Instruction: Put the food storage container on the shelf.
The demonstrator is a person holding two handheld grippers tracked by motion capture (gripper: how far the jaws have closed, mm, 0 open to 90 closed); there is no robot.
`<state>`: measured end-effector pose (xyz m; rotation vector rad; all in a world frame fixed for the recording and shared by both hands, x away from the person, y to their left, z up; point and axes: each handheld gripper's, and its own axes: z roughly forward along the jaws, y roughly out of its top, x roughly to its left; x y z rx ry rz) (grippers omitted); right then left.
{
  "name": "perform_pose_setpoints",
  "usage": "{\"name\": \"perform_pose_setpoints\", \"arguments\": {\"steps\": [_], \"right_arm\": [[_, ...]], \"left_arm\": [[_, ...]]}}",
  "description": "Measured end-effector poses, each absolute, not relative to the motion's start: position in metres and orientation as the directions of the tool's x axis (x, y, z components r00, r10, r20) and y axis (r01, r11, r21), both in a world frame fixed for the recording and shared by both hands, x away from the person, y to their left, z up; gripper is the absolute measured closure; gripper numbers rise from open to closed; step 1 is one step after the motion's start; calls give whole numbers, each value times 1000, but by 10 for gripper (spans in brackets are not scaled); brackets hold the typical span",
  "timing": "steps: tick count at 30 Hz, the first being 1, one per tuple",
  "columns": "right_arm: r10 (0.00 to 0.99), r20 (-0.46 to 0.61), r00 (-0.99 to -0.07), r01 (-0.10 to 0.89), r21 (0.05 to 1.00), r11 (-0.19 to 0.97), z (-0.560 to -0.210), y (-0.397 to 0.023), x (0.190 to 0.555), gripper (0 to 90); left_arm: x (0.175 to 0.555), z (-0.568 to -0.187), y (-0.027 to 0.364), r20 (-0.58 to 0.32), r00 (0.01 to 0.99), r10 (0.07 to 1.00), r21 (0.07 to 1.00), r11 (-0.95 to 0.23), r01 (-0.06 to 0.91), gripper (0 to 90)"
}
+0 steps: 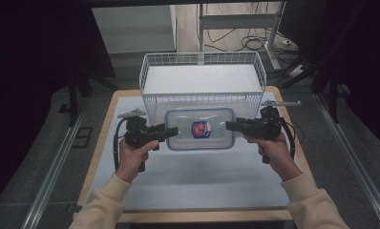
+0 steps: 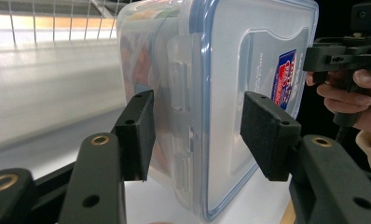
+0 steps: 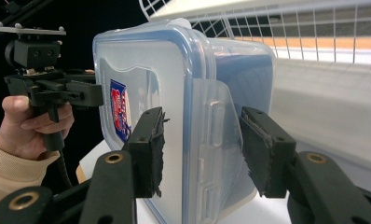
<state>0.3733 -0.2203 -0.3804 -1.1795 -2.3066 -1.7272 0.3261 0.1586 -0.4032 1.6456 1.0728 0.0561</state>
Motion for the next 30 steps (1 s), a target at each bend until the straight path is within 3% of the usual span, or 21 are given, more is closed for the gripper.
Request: {"name": "perform_pose_setpoints", "arguments": {"steps": [30], "right_arm": [[545, 410, -732, 530, 845, 76, -306, -214, 419, 512]], "left_arm": [[377, -323, 165, -431, 610, 665, 833, 34, 552, 460]]}}
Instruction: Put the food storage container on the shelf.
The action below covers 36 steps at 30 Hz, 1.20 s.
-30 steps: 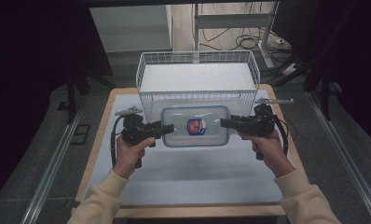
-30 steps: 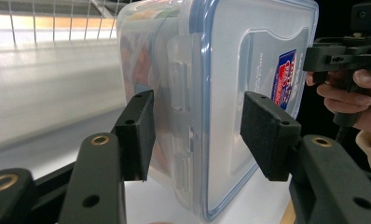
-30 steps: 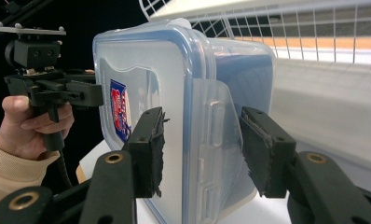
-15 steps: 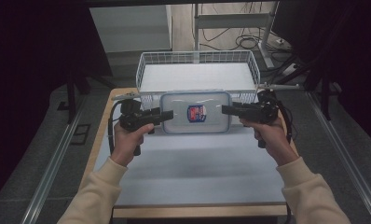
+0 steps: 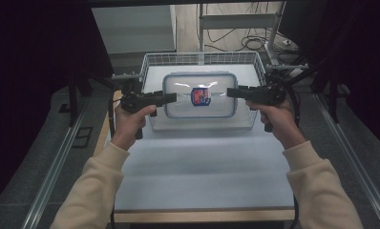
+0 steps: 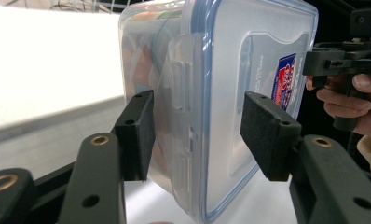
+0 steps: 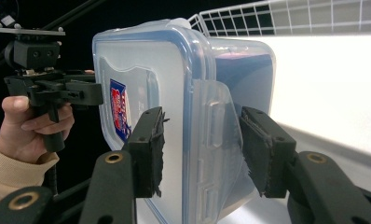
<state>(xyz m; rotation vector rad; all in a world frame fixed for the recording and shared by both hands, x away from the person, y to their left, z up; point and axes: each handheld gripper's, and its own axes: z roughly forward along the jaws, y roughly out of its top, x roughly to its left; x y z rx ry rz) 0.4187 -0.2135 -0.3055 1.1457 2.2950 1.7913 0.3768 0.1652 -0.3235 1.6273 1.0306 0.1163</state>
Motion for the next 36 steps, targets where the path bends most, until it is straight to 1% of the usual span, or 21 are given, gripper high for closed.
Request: {"name": "perform_pose_setpoints", "arguments": {"steps": [9, 15, 16, 24, 27, 31, 33, 36], "right_arm": [[540, 423, -727, 538, 841, 65, -290, -212, 446, 512], [538, 447, -715, 557, 829, 52, -284, -213, 468, 512], [540, 453, -709, 566, 823, 52, -283, -214, 476, 512], [554, 469, -688, 589, 807, 47, -281, -215, 498, 510], [561, 486, -669, 612, 789, 46, -283, -215, 507, 508], [576, 490, -654, 626, 779, 49, -287, -214, 513, 502], [585, 494, -644, 636, 770, 51, -289, -214, 516, 497], [580, 524, -624, 655, 755, 23, -292, -216, 521, 494]], "left_arm": [[404, -306, 167, -436, 605, 666, 831, 40, 555, 460], [429, -298, 168, -445, 603, 662, 825, 42, 563, 461], [433, -297, 167, -449, 600, 662, 821, 42, 569, 461], [461, -301, 166, -476, 589, 653, 799, 42, 599, 461], [469, -305, 166, -491, 579, 651, 784, 41, 619, 459], [474, -310, 163, -493, 568, 660, 771, 28, 636, 452], [476, -311, 162, -501, 563, 658, 770, 42, 636, 451], [481, -311, 162, -516, 555, 653, 761, 51, 647, 454]]}}
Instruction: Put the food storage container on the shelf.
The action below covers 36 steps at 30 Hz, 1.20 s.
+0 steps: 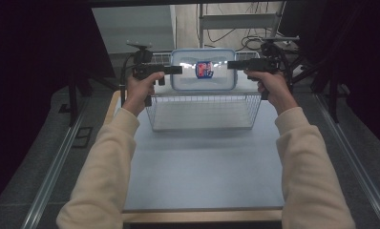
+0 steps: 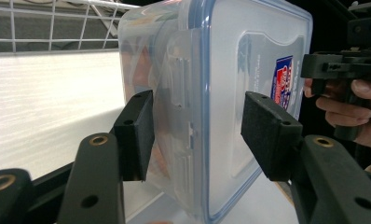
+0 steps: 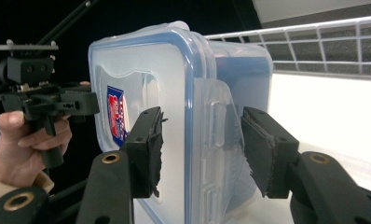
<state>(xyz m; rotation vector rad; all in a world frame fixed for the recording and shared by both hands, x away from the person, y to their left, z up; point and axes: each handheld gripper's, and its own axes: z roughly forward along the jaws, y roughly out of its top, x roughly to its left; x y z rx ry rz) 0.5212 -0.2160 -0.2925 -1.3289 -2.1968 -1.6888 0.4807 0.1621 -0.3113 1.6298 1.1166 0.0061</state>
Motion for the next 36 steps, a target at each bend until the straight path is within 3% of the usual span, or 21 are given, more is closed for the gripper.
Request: {"name": "perform_pose_setpoints", "arguments": {"steps": [13, 22, 24, 28, 36], "right_arm": [[636, 583, -506, 713, 697, -73, -298, -212, 542, 474], [736, 527, -425, 703, 705, -99, -301, -201, 542, 423], [735, 522, -432, 701, 707, -89, -302, -200, 540, 411], [720, 515, -465, 650, 751, -117, -297, -208, 529, 401], [681, 402, -612, 549, 836, 0, -289, -227, 486, 347]], "left_arm": [[510, -321, 160, -615, 471, 633, 696, 154, 702, 392], [519, -332, 156, -644, 422, 638, 675, 213, 707, 347], [518, -333, 158, -639, 420, 644, 677, 213, 704, 299], [507, -328, 167, -615, 432, 659, 713, 232, 662, 286], [458, -315, 177, -493, 534, 687, 805, 126, 580, 285]]}}
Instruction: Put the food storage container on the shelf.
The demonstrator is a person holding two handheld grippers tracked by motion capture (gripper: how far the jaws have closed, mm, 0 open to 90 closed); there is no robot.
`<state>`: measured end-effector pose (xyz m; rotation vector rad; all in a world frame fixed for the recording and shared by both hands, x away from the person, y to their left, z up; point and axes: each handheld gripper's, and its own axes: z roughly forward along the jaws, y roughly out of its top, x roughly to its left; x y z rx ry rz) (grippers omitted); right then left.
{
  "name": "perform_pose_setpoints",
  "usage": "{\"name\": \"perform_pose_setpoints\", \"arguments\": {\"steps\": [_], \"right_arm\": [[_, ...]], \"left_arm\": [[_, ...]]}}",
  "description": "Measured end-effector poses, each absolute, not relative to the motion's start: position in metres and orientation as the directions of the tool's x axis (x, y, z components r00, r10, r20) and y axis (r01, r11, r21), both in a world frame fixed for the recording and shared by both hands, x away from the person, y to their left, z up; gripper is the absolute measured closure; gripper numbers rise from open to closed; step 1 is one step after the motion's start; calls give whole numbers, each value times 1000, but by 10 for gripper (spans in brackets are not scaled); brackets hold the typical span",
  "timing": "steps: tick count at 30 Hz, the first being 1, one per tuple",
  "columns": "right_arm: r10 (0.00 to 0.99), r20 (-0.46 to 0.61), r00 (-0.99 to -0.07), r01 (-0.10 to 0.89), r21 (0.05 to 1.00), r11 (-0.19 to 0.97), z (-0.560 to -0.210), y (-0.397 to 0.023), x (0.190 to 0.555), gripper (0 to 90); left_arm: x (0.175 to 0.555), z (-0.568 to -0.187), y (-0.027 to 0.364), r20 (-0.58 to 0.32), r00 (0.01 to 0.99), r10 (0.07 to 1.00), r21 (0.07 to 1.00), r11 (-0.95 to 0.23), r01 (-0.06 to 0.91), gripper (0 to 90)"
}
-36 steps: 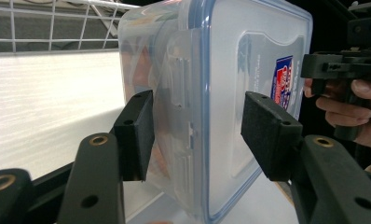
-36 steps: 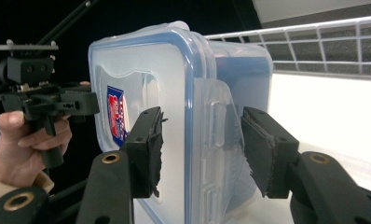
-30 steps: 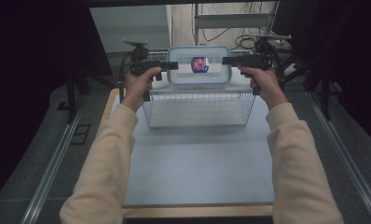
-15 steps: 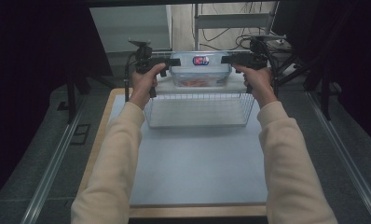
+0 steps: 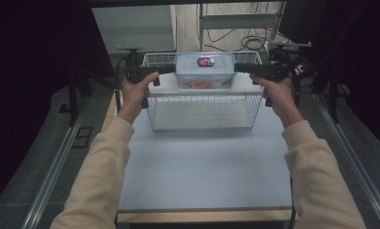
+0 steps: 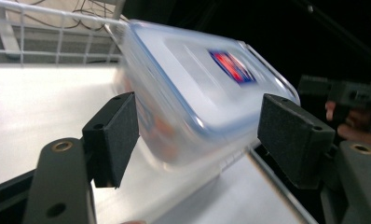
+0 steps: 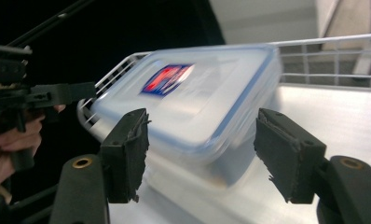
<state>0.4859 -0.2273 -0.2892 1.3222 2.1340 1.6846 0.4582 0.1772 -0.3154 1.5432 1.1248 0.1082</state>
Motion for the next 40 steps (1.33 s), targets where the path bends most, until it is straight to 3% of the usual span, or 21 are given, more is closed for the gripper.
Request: {"name": "perform_pose_setpoints", "arguments": {"steps": [8, 20, 30, 40], "right_arm": [[636, 318, -703, 477, 874, 91, -303, -234, 439, 307], [569, 316, -759, 508, 835, 213, -367, -243, 373, 264], [576, 355, -736, 574, 778, 255, -421, -252, 354, 250], [588, 328, -739, 552, 796, 249, -428, -253, 350, 223]], "left_arm": [[400, -322, 175, -396, 601, 694, 844, 17, 536, 257], [330, -378, 173, -397, 656, 641, 826, -62, 561, 251], [312, -430, 163, -372, 655, 657, 792, -143, 593, 253], [312, -444, 160, -379, 648, 661, 781, -147, 606, 255]]}}
